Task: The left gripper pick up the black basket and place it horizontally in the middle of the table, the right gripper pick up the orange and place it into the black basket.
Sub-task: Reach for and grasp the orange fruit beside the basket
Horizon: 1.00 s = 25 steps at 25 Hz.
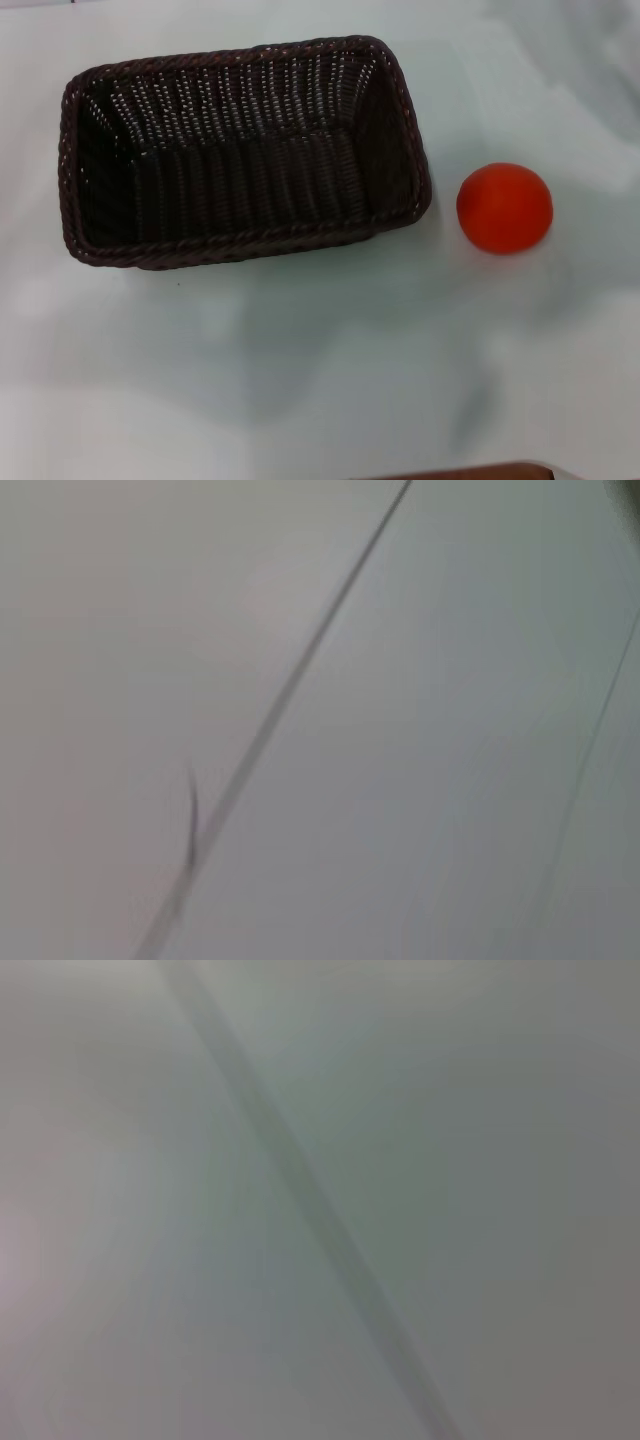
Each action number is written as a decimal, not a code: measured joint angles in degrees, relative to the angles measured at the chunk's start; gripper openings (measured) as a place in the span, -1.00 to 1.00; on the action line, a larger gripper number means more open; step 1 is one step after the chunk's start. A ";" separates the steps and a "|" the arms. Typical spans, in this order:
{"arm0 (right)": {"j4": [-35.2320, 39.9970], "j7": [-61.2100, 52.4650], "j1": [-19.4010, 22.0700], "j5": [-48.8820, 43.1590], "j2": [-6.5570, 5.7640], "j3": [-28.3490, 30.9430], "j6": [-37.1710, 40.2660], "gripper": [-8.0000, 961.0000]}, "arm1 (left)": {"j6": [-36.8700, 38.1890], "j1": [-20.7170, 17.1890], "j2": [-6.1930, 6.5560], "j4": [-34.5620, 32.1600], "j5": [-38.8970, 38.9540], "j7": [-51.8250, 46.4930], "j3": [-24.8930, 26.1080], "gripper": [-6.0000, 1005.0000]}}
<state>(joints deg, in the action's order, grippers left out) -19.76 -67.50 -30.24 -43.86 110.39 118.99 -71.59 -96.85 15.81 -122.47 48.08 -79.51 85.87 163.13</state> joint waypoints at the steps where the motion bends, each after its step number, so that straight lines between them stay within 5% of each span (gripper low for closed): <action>1: -2.80 -3.52 0.62 -4.65 -1.41 -0.76 -0.04 0.52 | -0.23 0.00 -0.49 -2.48 2.80 5.27 0.43 0.49; 7: -26.04 -31.36 4.47 -40.50 -9.06 0.26 -5.07 0.51 | -1.88 1.05 -1.53 -16.45 11.75 30.47 0.91 0.49; 10: -32.16 -38.44 4.25 -51.07 -9.94 2.78 -9.37 0.50 | -1.72 1.41 -1.55 -18.24 12.08 33.55 0.75 0.48; 16: -42.34 -48.40 -0.70 -77.33 -9.08 8.74 -22.79 0.48 | -0.84 2.33 -1.49 -20.40 11.75 35.70 0.34 0.46; 25: -39.97 -50.00 -6.89 -92.80 -7.22 4.64 -28.92 0.46 | 0.05 2.45 -1.45 -21.07 11.77 35.93 0.14 0.47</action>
<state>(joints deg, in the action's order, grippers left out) -59.72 -117.51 -37.13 -136.66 103.17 123.63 -100.50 -96.79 18.26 -123.93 27.01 -67.74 121.80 163.27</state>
